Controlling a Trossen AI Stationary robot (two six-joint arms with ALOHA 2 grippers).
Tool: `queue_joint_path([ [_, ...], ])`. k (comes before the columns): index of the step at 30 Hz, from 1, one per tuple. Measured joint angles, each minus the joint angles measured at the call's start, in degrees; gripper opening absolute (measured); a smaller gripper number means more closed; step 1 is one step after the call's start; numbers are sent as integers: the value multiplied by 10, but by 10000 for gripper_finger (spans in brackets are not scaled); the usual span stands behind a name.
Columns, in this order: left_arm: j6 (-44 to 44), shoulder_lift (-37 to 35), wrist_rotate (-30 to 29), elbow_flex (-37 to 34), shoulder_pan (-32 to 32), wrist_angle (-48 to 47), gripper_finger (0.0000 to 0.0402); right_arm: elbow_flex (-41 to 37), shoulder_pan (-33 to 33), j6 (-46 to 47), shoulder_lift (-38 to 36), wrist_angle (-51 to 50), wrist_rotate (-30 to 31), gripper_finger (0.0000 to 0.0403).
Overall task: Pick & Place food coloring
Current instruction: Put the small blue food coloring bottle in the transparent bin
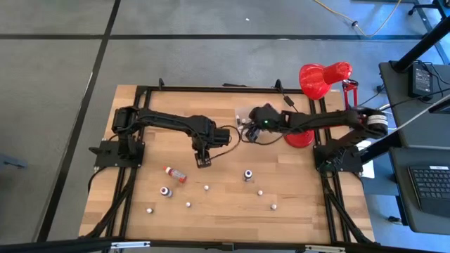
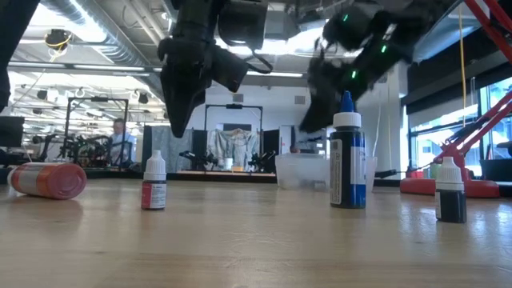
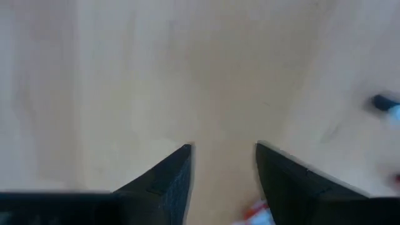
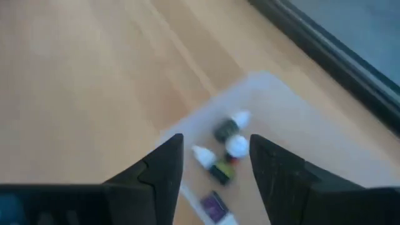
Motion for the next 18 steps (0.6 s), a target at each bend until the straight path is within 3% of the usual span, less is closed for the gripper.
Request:
queue_joint_path([
  [9,91,0,-29,0,42,47,163,0,78,-49,-96,-76,-132,182],
  [18,176,0,-26,0,88,174,160,0,235,-8,-136,-185,-143,181],
])
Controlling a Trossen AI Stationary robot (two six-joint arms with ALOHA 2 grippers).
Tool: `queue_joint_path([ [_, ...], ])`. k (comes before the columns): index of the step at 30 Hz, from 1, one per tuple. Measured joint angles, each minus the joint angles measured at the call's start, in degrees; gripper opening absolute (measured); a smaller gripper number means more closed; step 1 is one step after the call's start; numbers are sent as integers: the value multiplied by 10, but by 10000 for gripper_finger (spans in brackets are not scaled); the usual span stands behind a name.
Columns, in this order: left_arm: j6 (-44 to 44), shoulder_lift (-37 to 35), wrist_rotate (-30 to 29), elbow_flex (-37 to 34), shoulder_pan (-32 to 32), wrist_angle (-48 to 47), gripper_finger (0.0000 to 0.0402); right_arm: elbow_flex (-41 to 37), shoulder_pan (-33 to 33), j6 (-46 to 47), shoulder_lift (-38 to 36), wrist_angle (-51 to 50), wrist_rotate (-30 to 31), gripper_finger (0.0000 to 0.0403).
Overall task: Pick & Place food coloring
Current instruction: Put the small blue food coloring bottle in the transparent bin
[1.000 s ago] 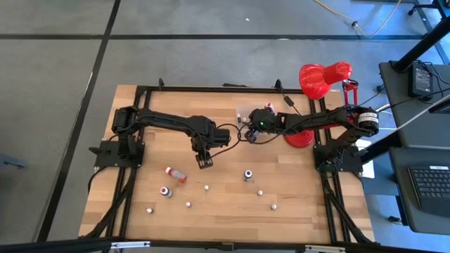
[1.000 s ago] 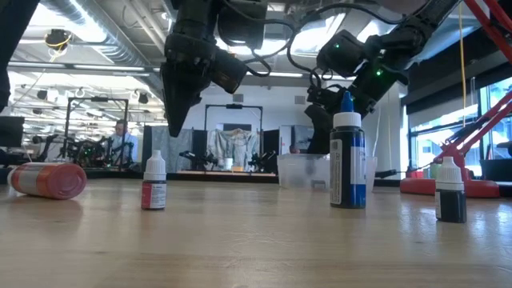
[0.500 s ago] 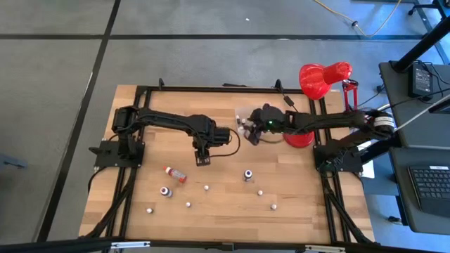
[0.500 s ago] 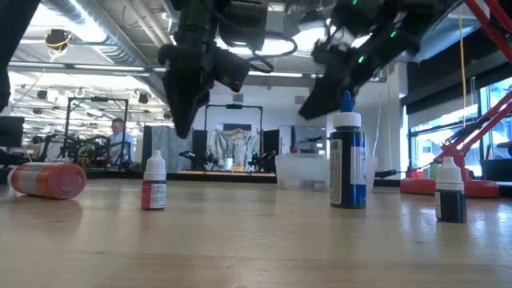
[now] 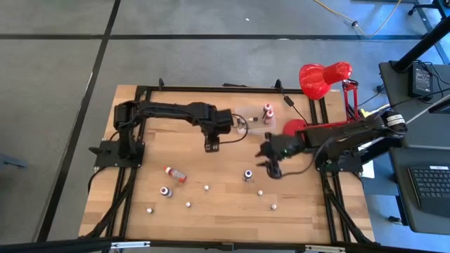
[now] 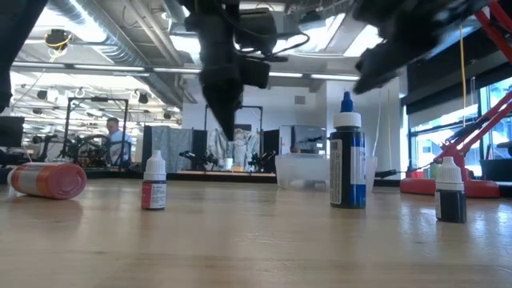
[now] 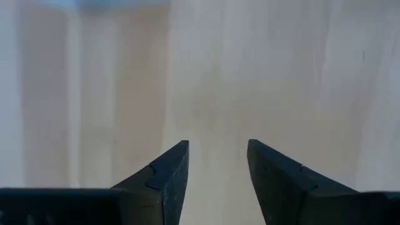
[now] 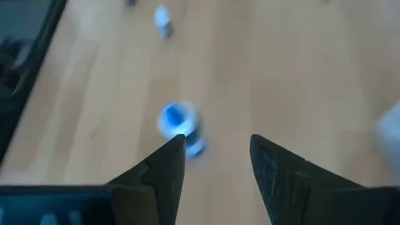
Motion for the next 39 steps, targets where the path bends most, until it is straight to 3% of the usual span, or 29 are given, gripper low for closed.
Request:
queue_joint_path([
  [8,35,0,0,0,14,121,157,63,159,124,35,-88,2,181],
  [16,84,0,1,0,15,140,157,144,256,213,143,-154,2,181],
  [26,86,0,1,0,15,142,153,213,270,256,274,-245,2,181],
  [33,86,0,1,0,15,140,154,213,283,256,304,-241,-37,181],
  [39,86,0,1,0,15,140,149,206,291,257,305,-243,-3,181],
])
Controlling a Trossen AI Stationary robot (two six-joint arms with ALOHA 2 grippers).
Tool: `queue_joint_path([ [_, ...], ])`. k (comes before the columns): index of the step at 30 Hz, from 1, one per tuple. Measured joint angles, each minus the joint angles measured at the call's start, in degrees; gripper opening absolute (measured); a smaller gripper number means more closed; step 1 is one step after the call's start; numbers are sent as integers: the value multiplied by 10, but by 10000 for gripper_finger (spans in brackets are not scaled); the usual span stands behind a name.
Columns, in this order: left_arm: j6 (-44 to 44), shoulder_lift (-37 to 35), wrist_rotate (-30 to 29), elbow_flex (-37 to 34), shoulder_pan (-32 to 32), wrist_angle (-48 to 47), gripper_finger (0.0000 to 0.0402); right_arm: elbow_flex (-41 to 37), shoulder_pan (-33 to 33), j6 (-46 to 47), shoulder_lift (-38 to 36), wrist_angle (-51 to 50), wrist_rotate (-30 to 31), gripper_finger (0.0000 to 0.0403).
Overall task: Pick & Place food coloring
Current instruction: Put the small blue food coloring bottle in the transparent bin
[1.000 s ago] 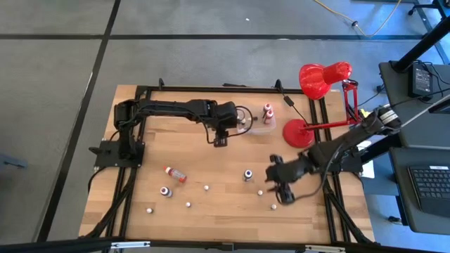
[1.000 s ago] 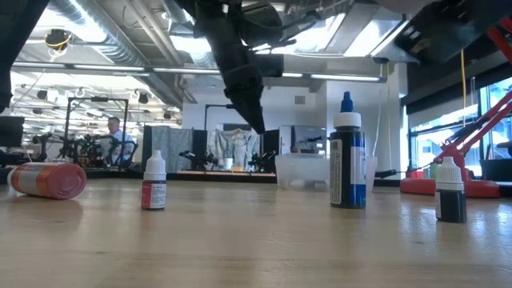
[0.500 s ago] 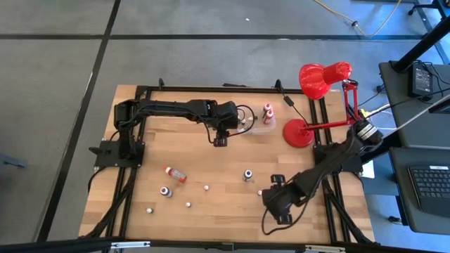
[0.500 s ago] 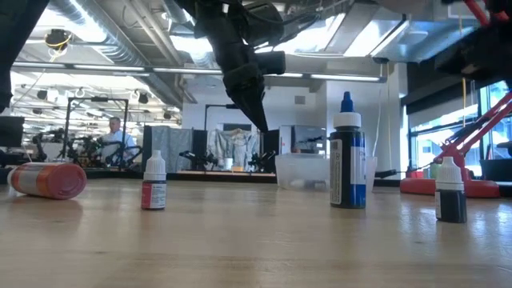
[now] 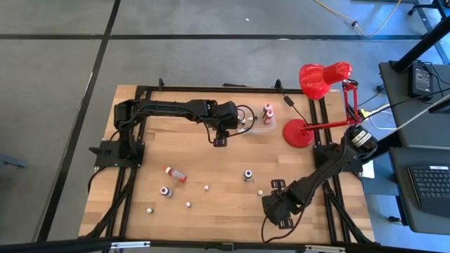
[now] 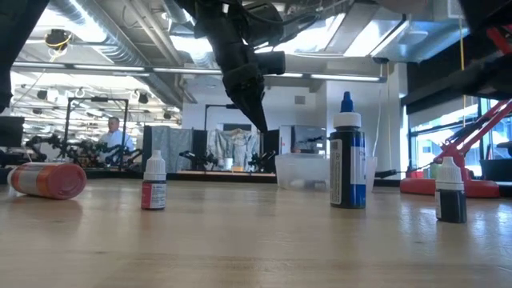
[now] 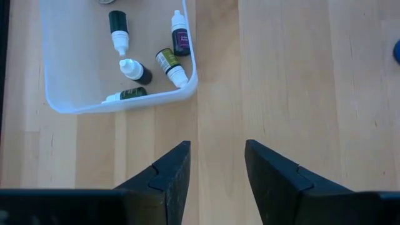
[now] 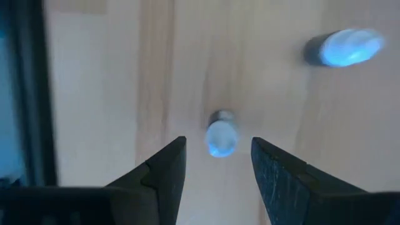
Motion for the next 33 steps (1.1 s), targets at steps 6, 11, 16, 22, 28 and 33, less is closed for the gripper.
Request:
queue_joint_path([
  [6,0,0,0,0,0,0,148,0,0,-3,16,5,5,181],
  [11,0,0,0,0,0,-1,148,0,0,-2,28,18,5,165],
  [16,0,0,0,0,0,-1,145,0,0,-2,28,22,5,123],
  [22,-1,0,0,0,0,-2,144,0,0,-1,29,21,6,77],
  [28,-2,0,0,0,0,-2,143,3,-4,1,29,-8,5,63],
  [33,-2,0,0,0,0,-2,143,16,-31,0,13,-97,11,65],
])
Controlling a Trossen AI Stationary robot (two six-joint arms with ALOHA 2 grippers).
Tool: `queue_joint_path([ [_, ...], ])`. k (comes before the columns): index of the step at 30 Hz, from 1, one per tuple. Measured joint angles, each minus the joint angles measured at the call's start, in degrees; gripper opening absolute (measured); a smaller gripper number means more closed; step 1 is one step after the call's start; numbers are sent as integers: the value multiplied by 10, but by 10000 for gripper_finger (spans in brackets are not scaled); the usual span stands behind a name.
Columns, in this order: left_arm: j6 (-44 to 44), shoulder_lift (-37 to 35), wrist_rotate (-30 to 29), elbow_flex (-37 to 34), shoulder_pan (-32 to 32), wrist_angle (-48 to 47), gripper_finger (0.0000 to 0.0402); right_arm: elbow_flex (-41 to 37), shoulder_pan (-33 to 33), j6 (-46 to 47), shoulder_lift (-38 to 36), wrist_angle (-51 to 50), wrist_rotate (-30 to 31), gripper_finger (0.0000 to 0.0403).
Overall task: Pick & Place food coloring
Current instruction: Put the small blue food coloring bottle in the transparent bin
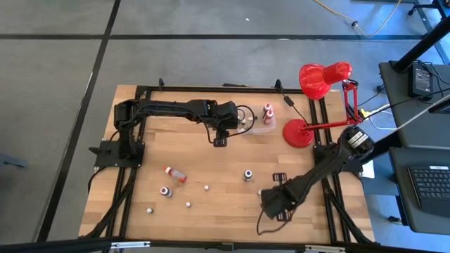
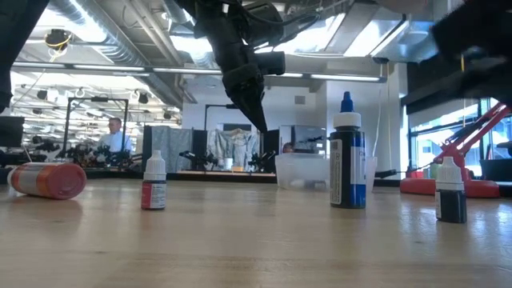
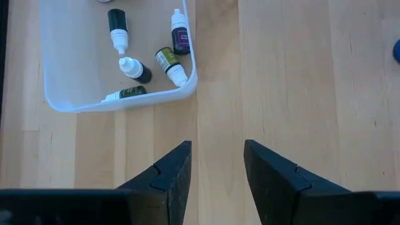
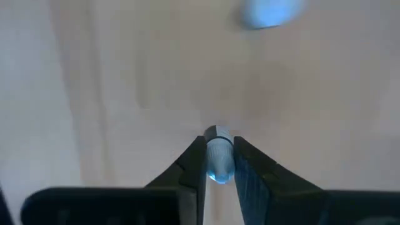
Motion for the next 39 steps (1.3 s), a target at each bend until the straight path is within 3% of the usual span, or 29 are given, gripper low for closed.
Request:
queue_joint_path([
  [4,-8,0,-5,0,0,-9,143,-4,-31,-13,-46,-28,75,63],
  [10,-51,-12,-3,1,11,-53,143,-50,-94,32,-113,-24,332,67],
  [14,-74,-22,-3,1,18,-63,143,-108,-152,40,-146,53,414,67],
  [22,-129,-38,-6,0,9,-102,142,-186,-271,-124,-169,326,382,68],
  [31,-207,-38,-31,0,-2,-159,141,-186,-405,-240,-169,450,277,68],
  [34,-226,-38,-47,0,-4,-175,141,-186,-450,-241,-164,478,226,68],
  [39,-256,-38,-50,0,-10,-185,141,-186,-503,-241,-143,491,189,68],
])
